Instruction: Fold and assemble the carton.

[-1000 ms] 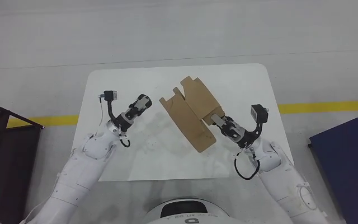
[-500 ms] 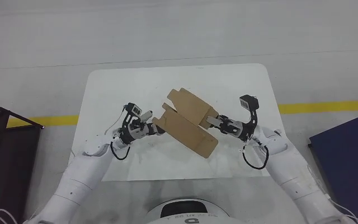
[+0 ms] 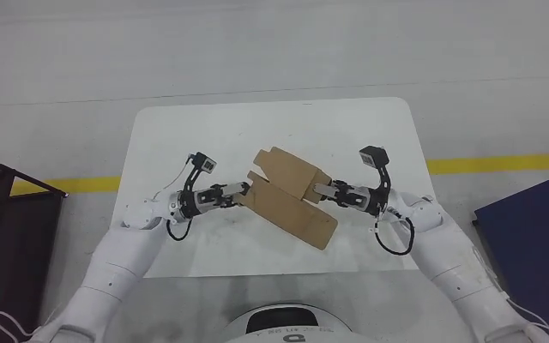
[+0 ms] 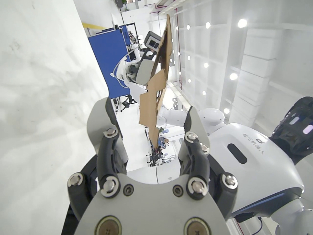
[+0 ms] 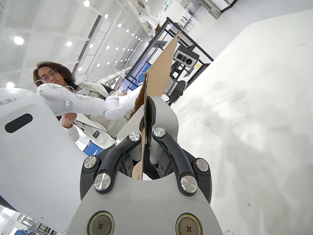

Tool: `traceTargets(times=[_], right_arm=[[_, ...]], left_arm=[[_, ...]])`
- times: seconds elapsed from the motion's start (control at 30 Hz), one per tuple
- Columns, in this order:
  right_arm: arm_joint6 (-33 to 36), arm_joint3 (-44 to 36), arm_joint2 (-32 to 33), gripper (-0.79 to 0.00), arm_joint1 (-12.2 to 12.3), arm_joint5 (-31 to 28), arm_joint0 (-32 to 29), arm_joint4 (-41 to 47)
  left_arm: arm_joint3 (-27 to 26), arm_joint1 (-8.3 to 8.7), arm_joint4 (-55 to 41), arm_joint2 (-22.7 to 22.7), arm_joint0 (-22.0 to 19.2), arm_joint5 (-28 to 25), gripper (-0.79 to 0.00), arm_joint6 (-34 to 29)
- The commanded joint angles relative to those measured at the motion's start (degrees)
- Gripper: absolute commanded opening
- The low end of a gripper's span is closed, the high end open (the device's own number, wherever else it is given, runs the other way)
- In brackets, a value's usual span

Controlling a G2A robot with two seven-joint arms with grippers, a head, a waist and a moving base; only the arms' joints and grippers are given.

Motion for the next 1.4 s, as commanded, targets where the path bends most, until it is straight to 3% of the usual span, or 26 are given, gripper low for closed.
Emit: traceTargets(times=[0.0,1.07,1.37], right_arm=[[-0.02,-0.1,-0.12,-0.785,0.11,-0.02,0.04,0.2],[-0.51,-4.16,-2.35,-0.785,2.14,-0.51,-1.27,0.97],[-1.07,-4.95,-3.87,-0.785,3.49,-1.08,-1.24,-0.63]], left_arm=[[-0.12,-0.17,0.87,0.62,0.09,0.11,-0.394,0.08],[1.12,-1.65,1.48,3.24,0.39,0.07,-0.489,-0.57],[0.7,-1.68,-1.13,2.61,0.94,-0.02,-0.496,-3.37]])
